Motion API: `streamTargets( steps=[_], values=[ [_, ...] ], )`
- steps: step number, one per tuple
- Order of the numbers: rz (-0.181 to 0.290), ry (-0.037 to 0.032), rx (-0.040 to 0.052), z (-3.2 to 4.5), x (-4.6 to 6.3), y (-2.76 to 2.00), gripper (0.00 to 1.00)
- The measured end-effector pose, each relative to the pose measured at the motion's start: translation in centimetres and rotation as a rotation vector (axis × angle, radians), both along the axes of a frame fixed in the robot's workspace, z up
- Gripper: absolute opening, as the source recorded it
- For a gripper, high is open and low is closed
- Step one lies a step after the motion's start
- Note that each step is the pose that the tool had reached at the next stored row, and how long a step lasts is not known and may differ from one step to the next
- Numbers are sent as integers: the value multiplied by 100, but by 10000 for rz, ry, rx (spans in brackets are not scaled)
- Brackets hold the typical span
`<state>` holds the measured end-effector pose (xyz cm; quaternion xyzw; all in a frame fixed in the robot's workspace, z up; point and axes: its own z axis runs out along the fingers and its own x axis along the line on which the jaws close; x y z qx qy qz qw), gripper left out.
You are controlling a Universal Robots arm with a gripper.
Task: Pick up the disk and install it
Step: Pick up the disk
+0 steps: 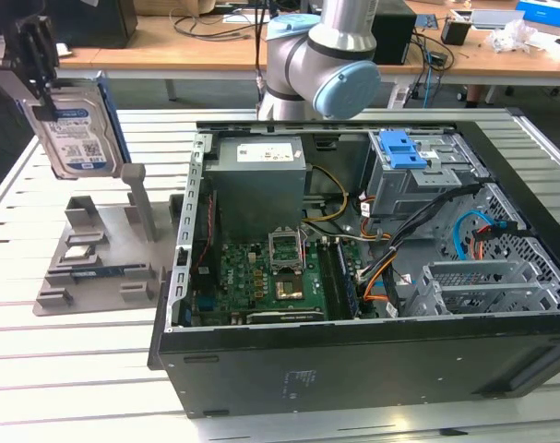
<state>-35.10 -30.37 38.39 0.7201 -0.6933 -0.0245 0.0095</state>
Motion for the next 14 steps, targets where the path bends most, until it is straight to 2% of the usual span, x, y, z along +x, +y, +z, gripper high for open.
streamTargets(
  steps=[14],
  values=[
    [0, 0, 0, 291, 0, 19, 36]
  ],
)
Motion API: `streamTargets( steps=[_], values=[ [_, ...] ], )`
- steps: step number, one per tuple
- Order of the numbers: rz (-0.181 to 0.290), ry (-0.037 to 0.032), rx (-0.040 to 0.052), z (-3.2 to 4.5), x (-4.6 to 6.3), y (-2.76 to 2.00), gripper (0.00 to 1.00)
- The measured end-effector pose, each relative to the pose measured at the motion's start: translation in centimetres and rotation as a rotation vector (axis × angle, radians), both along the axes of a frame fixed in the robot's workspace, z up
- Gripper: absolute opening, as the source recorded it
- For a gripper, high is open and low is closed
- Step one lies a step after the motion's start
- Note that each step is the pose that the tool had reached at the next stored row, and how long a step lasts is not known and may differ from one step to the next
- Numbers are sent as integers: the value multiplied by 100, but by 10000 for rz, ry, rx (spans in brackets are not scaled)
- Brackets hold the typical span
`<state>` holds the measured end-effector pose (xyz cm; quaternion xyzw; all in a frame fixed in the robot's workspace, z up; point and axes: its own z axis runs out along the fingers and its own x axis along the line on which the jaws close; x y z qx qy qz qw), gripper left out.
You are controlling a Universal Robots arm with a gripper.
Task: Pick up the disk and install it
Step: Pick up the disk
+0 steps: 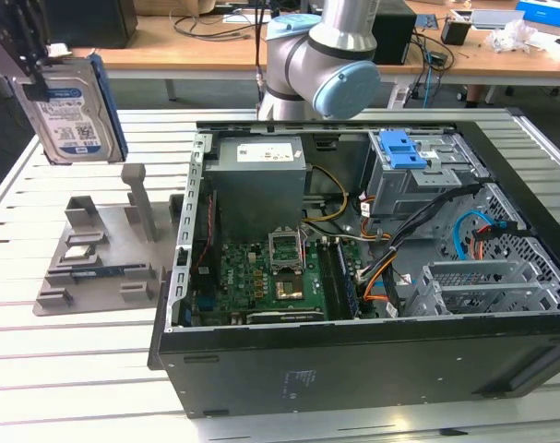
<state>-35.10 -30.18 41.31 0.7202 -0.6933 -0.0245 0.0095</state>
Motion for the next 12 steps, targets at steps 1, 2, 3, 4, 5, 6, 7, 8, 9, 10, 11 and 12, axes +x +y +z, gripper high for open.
streamTargets(
  steps=[1, 2, 3, 4, 5, 6, 7, 8, 9, 10, 11, 12],
  values=[
    [0, -1, 0, 25, 0, 1, 36],
    [0, 0, 0, 47, 0, 2, 36],
    [-1, 1, 0, 61, 0, 3, 36],
    [0, -1, 0, 91, 0, 5, 36],
    [0, -1, 0, 127, 0, 8, 36],
    [0, -1, 1, 169, 0, 11, 36],
    [0, 0, 0, 195, 0, 13, 36],
    [0, -1, 0, 210, 0, 14, 36],
    [0, -1, 1, 232, 0, 15, 36],
    [0, 0, 0, 246, 0, 16, 36],
    [0, -2, 0, 260, 0, 17, 36],
    [0, -1, 0, 289, 0, 19, 36]
  ],
)
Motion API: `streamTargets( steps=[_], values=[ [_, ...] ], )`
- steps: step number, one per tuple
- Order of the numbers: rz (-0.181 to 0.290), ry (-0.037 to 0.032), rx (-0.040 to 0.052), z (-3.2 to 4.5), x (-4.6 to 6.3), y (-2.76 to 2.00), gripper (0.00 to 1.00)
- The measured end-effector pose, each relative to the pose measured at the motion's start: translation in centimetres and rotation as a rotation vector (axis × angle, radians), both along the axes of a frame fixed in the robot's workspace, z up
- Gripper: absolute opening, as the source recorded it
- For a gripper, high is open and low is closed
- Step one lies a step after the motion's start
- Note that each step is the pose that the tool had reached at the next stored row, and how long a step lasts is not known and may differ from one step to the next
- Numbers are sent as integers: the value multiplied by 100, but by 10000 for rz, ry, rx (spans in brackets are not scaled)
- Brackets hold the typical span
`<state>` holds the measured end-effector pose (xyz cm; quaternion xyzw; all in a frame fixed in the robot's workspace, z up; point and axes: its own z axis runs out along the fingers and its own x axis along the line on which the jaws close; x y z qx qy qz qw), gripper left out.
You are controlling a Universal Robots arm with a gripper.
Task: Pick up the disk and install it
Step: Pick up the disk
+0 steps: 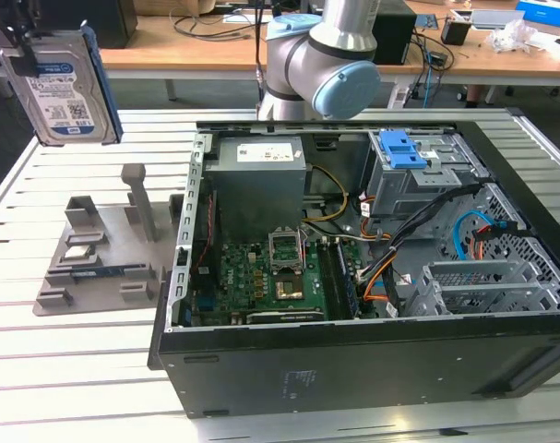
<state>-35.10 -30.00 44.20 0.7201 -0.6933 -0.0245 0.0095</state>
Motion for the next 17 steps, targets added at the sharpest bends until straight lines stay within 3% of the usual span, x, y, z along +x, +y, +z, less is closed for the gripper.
streamTargets(
  steps=[14, 17],
  values=[
    [0, 1, 0, 221, 0, 13, 36],
    [0, 0, 0, 329, 0, 18, 36]
  ],
)
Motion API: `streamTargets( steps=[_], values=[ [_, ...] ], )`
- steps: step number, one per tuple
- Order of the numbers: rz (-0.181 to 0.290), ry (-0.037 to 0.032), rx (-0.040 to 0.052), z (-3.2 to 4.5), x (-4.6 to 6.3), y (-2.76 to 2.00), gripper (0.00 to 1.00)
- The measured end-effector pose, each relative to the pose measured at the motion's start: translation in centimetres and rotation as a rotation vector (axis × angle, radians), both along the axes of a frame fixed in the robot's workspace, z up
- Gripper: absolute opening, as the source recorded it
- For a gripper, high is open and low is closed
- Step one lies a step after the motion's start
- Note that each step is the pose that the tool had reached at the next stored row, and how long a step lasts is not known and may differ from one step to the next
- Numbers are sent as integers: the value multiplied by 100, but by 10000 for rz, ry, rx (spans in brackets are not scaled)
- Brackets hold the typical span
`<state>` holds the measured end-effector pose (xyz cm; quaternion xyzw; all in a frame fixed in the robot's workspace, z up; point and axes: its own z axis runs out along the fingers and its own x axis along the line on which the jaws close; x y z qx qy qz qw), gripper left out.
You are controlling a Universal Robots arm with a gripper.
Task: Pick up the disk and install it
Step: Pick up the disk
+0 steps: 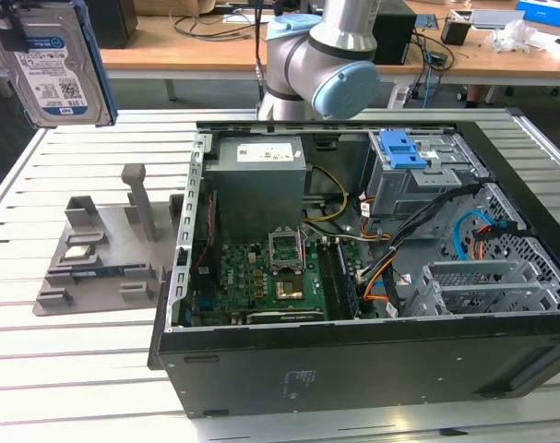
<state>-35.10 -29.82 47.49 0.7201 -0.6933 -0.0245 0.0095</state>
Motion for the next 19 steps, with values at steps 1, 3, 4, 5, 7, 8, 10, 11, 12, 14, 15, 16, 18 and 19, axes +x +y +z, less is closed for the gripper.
streamTargets(
  steps=[1, 3, 4, 5, 7, 8, 10, 11, 12, 14, 15, 16, 18, 19],
  values=[
    [0, 0, 0, 35, 0, 1, 36],
    [0, 0, 0, 114, 0, 4, 36],
    [0, 0, 0, 136, 0, 4, 36],
    [1, 1, 0, 170, 0, 5, 36],
    [1, 1, 0, 262, 0, 8, 36],
    [1, 1, 0, 306, 1, 9, 36],
    [0, -1, 1, 332, 0, 10, 36],
    [0, -1, 1, 333, 0, 10, 36],
    [0, 1, 0, 334, 0, 10, 36],
    [1, 1, 0, 336, 0, 10, 36],
    [1, 1, 0, 336, 1, 10, 36],
    [-1, 1, -1, 337, 6, 10, 36],
    [0, 1, -1, 337, 62, 10, 36],
    [1, 0, -1, 336, 93, 10, 36]
  ],
)
